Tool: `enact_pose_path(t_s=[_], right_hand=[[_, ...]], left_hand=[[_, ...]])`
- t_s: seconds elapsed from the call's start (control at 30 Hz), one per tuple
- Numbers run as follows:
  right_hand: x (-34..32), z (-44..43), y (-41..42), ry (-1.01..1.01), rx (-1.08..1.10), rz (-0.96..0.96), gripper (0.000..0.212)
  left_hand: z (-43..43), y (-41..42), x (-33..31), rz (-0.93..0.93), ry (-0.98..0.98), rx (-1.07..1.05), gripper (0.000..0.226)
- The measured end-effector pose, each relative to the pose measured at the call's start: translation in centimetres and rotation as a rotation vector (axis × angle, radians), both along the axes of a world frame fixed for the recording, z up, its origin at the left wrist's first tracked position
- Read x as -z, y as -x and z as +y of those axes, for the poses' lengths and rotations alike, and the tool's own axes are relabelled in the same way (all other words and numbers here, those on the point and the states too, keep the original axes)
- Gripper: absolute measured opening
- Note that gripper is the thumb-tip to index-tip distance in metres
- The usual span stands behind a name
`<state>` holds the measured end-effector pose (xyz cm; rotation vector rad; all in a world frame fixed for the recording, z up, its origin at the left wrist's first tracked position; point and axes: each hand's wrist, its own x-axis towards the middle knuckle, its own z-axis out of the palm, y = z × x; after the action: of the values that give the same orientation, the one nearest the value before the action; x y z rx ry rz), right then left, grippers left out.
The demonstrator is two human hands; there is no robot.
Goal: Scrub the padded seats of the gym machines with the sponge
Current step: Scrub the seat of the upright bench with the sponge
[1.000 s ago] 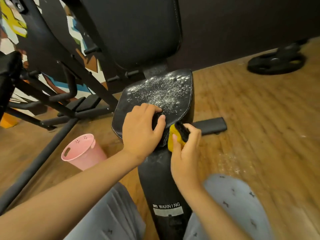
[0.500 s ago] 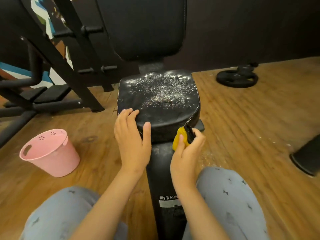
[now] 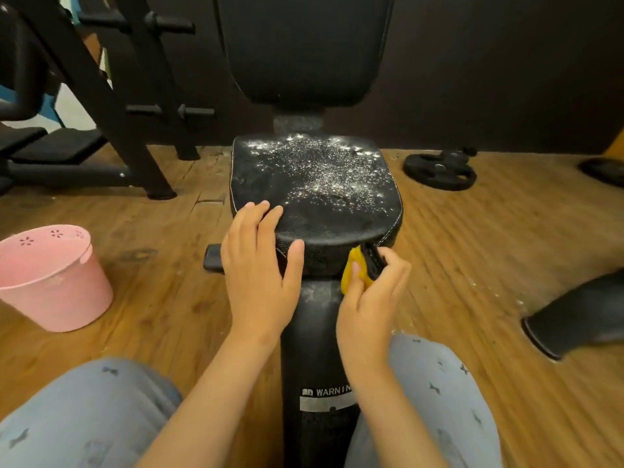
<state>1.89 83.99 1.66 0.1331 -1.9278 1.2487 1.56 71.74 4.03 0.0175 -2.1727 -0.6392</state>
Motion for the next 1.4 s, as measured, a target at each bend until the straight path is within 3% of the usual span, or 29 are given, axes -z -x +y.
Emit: enact_pose_path(t_s=[0.17, 0.37, 0.6, 0.8, 0.87, 0.97, 1.07, 1.13, 1.23, 1.4], right_hand=[[-2.4, 0.9, 1.7, 0.046, 0.022, 0.068, 0.028], [1.0, -0.4, -0.8, -0.131, -0.085, 0.033, 0.029], [-1.1, -0.3, -0.8, -0.013, -0.11, 0.02, 0.027], [-1.1, 1.1, -1.9, -0.097, -0.238, -0.075, 0.026], [-2.2, 1.5, -2.2, -0.036, -0.249, -0.107, 0.027], [-3.1, 1.1, -2.8, 0.088, -0.278, -0.18, 0.037], [-3.1, 1.0, -3.6, 0.076, -0.371, -0.236, 0.037], [-3.1, 1.0, -4.5, 0.086, -0.483, -0.25, 0.043], [-2.8, 1.1, -5.8, 0.029, -0.583, -0.164, 0.051], [-3.6, 2.9, -4.8, 0.072, -0.824, -0.178, 0.04]], left_hand=[[0.1, -0.1, 0.0, -0.009, -0.012, -0.002, 0.05], [0.2, -0.4, -0.3, -0.019, -0.059, 0.025, 0.049], [-1.2, -0.9, -1.0, -0.032, -0.166, 0.156, 0.046], [-0.6, -3.1, -2.1, 0.032, -0.363, 0.171, 0.025], [0.6, -4.8, -2.3, 0.056, -0.484, 0.171, 0.013], [3.0, -7.0, -2.3, -0.071, -0.688, 0.35, 0.008], [4.1, -8.0, -1.8, -0.145, -0.729, 0.378, 0.015], [4.0, -8.0, -1.8, -0.167, -0.751, 0.382, 0.033], [3.5, -7.8, -2.1, -0.224, -0.804, 0.419, 0.046], [2.5, -6.9, -2.4, -0.157, -0.868, 0.399, 0.024]])
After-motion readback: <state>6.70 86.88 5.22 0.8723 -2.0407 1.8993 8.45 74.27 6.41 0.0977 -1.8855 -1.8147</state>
